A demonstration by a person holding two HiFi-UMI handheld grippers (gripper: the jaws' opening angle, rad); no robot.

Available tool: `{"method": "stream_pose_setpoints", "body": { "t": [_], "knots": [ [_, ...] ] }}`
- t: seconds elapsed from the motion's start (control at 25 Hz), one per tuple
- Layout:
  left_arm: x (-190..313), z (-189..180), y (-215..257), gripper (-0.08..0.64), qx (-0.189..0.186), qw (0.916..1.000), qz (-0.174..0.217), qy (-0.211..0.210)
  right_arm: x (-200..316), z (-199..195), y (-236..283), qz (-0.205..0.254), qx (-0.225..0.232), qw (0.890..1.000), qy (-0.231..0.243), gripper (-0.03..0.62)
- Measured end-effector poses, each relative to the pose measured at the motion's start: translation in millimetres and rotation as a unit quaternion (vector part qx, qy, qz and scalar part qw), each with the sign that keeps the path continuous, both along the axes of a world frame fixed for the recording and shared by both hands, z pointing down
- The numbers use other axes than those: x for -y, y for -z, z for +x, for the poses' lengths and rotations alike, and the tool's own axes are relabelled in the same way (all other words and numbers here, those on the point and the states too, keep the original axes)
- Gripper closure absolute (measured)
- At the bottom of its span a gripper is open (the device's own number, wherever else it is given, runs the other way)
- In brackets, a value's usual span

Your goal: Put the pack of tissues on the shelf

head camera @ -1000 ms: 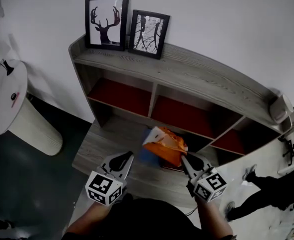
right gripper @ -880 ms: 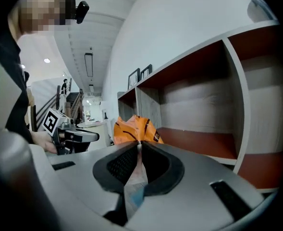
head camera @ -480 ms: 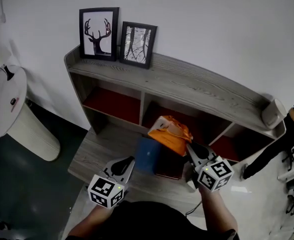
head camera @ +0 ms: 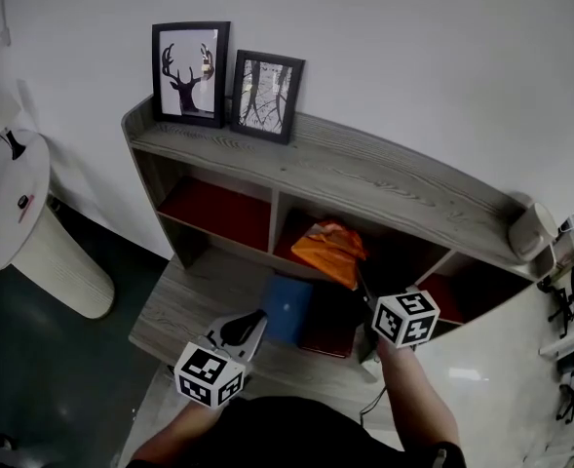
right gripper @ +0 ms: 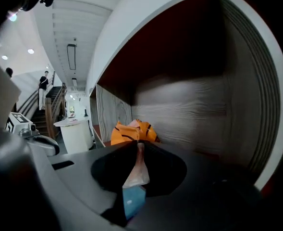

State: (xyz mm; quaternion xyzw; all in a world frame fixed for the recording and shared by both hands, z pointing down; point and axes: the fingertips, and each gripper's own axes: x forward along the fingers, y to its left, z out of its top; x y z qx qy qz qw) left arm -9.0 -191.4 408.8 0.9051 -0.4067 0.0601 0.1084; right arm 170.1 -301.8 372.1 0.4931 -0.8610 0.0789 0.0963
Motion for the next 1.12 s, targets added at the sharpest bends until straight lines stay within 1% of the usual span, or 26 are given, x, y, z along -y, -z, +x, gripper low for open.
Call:
{"method": "stream_pose_setpoints", "body": {
  "t": [0.16, 0.28, 0.32, 0.48, 0.64, 0.88, 1.0, 1.12],
  "knots": [
    [-1, 4, 2, 0.537, -0.009, 0.9999, 0.004, -0.01, -3, -4, 1, 0.007, 0.003, 1.0, 0.002, 0.55],
    [-4, 7, 3, 0.537, -0.01, 0.9998, 0.003, -0.017, -13, -2, 6, 0.014, 0.0, 1.0, 0.004, 0.501],
    [-6, 8, 3, 0.537, -0.009, 0.9998, 0.003, -0.019, -17, 0, 8, 0.019, -0.003, 1.0, 0.004, 0.494],
    [-14, 11, 5, 0.536, -0.003, 0.9997, 0.006, -0.023, -44, 1, 24, 0.051, -0.008, 0.999, 0.009, 0.489],
    [-21, 15, 9, 0.541, 0.002, 0.9995, 0.014, -0.03, -79, -5, 37, 0.074, 0.011, 0.997, 0.032, 0.489],
    [-29, 22, 10, 0.545, 0.006, 0.9991, 0.013, -0.041, -126, -10, 34, 0.064, 0.052, 0.995, 0.057, 0.491],
    [-31, 26, 8, 0.545, 0.009, 0.9988, 0.01, -0.047, -146, -14, 28, 0.055, 0.061, 0.994, 0.071, 0.492],
    [-34, 30, 8, 0.546, 0.009, 0.9984, 0.011, -0.054, -161, -15, 20, 0.046, 0.07, 0.993, 0.081, 0.513]
  ]
}}
